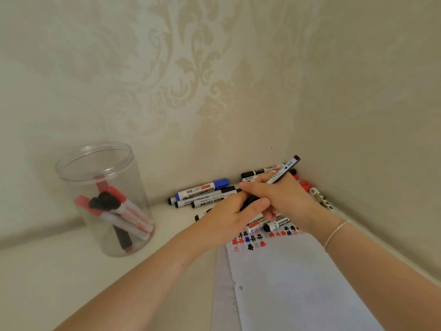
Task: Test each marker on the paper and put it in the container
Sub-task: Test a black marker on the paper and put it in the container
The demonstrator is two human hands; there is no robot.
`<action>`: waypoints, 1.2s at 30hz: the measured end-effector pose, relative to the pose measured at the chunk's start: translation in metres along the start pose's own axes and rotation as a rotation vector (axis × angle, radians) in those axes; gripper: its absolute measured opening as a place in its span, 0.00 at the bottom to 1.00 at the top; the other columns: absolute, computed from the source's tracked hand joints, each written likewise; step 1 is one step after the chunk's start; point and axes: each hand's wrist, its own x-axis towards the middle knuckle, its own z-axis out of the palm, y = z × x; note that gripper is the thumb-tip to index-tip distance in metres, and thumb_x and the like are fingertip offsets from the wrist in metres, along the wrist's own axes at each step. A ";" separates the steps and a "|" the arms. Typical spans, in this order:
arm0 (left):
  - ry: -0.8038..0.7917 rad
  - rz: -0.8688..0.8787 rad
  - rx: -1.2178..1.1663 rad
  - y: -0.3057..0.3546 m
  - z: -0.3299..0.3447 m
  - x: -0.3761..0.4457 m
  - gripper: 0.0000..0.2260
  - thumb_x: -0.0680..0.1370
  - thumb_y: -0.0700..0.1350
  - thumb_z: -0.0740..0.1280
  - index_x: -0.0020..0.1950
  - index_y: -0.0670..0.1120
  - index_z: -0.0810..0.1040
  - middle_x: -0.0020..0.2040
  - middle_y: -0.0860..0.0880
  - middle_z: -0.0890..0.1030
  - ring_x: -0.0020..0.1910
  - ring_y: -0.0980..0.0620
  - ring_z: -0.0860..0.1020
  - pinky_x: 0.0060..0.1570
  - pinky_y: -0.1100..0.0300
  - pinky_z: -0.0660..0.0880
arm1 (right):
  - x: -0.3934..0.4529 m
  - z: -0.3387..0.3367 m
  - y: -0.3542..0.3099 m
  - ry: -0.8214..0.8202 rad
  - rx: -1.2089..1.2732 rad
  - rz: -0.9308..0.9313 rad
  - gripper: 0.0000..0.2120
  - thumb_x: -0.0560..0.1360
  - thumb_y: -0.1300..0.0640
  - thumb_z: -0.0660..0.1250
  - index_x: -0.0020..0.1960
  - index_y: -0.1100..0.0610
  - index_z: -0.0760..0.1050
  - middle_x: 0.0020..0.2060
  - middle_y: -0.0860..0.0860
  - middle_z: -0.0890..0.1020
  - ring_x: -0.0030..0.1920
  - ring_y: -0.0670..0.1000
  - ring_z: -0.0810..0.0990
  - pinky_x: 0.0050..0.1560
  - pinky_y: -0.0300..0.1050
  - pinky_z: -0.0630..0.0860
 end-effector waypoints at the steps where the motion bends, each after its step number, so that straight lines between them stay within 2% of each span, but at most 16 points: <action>1: 0.009 0.007 0.023 -0.002 0.000 0.001 0.11 0.81 0.55 0.56 0.41 0.58 0.74 0.25 0.65 0.74 0.25 0.61 0.68 0.30 0.69 0.65 | -0.001 -0.001 0.000 -0.022 0.020 -0.006 0.14 0.74 0.55 0.70 0.38 0.67 0.77 0.21 0.56 0.74 0.19 0.51 0.72 0.21 0.37 0.68; 3: 0.032 0.006 0.037 -0.007 0.001 0.002 0.15 0.80 0.56 0.57 0.37 0.56 0.76 0.23 0.58 0.72 0.24 0.59 0.65 0.29 0.66 0.63 | -0.004 -0.005 0.000 -0.077 0.059 -0.019 0.15 0.75 0.57 0.69 0.39 0.70 0.76 0.24 0.60 0.76 0.20 0.53 0.74 0.24 0.40 0.72; 5: 0.026 -0.023 0.000 -0.011 0.001 0.003 0.18 0.80 0.56 0.58 0.38 0.50 0.79 0.24 0.52 0.72 0.24 0.58 0.65 0.29 0.62 0.64 | -0.006 -0.009 -0.002 -0.151 0.075 -0.032 0.15 0.75 0.59 0.68 0.39 0.71 0.77 0.26 0.63 0.77 0.23 0.56 0.77 0.26 0.43 0.75; 7: -0.035 -0.056 -0.023 -0.010 0.001 0.000 0.17 0.81 0.54 0.58 0.38 0.48 0.78 0.22 0.55 0.70 0.22 0.59 0.65 0.28 0.65 0.63 | -0.010 -0.012 -0.002 -0.194 0.072 -0.017 0.15 0.75 0.57 0.68 0.41 0.71 0.78 0.29 0.65 0.79 0.24 0.57 0.78 0.28 0.43 0.76; 10: -0.088 -0.063 0.052 -0.013 0.000 -0.002 0.14 0.76 0.59 0.63 0.34 0.54 0.70 0.23 0.59 0.68 0.24 0.60 0.64 0.28 0.68 0.61 | -0.010 -0.020 0.006 -0.063 0.113 0.023 0.15 0.74 0.52 0.68 0.37 0.63 0.79 0.27 0.60 0.78 0.23 0.55 0.74 0.27 0.41 0.73; 12: -0.077 -0.106 0.221 -0.024 -0.001 -0.002 0.18 0.69 0.66 0.66 0.38 0.53 0.71 0.29 0.59 0.69 0.28 0.60 0.66 0.30 0.64 0.63 | -0.009 -0.028 0.019 0.093 0.225 0.050 0.14 0.75 0.55 0.67 0.33 0.59 0.77 0.27 0.57 0.73 0.25 0.53 0.68 0.25 0.39 0.69; 15: -0.102 -0.159 0.508 -0.041 0.000 -0.008 0.24 0.63 0.72 0.68 0.46 0.55 0.70 0.38 0.57 0.75 0.36 0.58 0.73 0.35 0.59 0.70 | -0.015 -0.029 0.041 0.159 0.250 0.112 0.12 0.75 0.60 0.66 0.32 0.59 0.73 0.35 0.66 0.74 0.30 0.53 0.68 0.25 0.37 0.66; 16: -0.112 -0.137 0.558 -0.043 0.002 -0.011 0.24 0.62 0.73 0.68 0.45 0.57 0.69 0.38 0.58 0.75 0.36 0.59 0.73 0.34 0.61 0.69 | -0.017 -0.025 0.048 0.154 0.261 0.135 0.12 0.75 0.61 0.66 0.33 0.60 0.73 0.39 0.69 0.77 0.31 0.54 0.69 0.26 0.37 0.67; 18: -0.110 -0.099 0.602 -0.044 0.004 -0.015 0.25 0.61 0.73 0.69 0.47 0.58 0.70 0.36 0.59 0.75 0.34 0.61 0.72 0.32 0.66 0.65 | -0.019 -0.016 0.059 0.159 0.282 0.167 0.11 0.75 0.62 0.66 0.35 0.62 0.71 0.43 0.67 0.81 0.30 0.53 0.71 0.26 0.39 0.70; 22: -0.080 -0.048 0.611 -0.051 0.006 -0.015 0.29 0.60 0.74 0.68 0.54 0.59 0.72 0.36 0.56 0.78 0.34 0.59 0.73 0.32 0.67 0.64 | -0.018 -0.004 0.068 0.307 0.148 0.139 0.09 0.73 0.66 0.68 0.36 0.63 0.71 0.31 0.66 0.78 0.21 0.50 0.73 0.24 0.40 0.71; 29: -0.084 -0.044 0.602 -0.056 0.005 -0.013 0.29 0.58 0.76 0.66 0.53 0.62 0.72 0.34 0.55 0.78 0.33 0.58 0.74 0.32 0.68 0.64 | -0.020 0.006 0.071 0.459 0.044 0.129 0.13 0.71 0.69 0.64 0.30 0.60 0.65 0.19 0.49 0.68 0.18 0.43 0.66 0.20 0.34 0.67; 36: -0.093 -0.047 0.610 -0.055 0.004 -0.013 0.28 0.59 0.74 0.68 0.53 0.62 0.73 0.27 0.61 0.70 0.32 0.65 0.72 0.32 0.69 0.64 | -0.020 0.006 0.072 0.448 0.003 0.117 0.15 0.72 0.69 0.64 0.29 0.59 0.65 0.23 0.53 0.68 0.20 0.44 0.65 0.21 0.34 0.68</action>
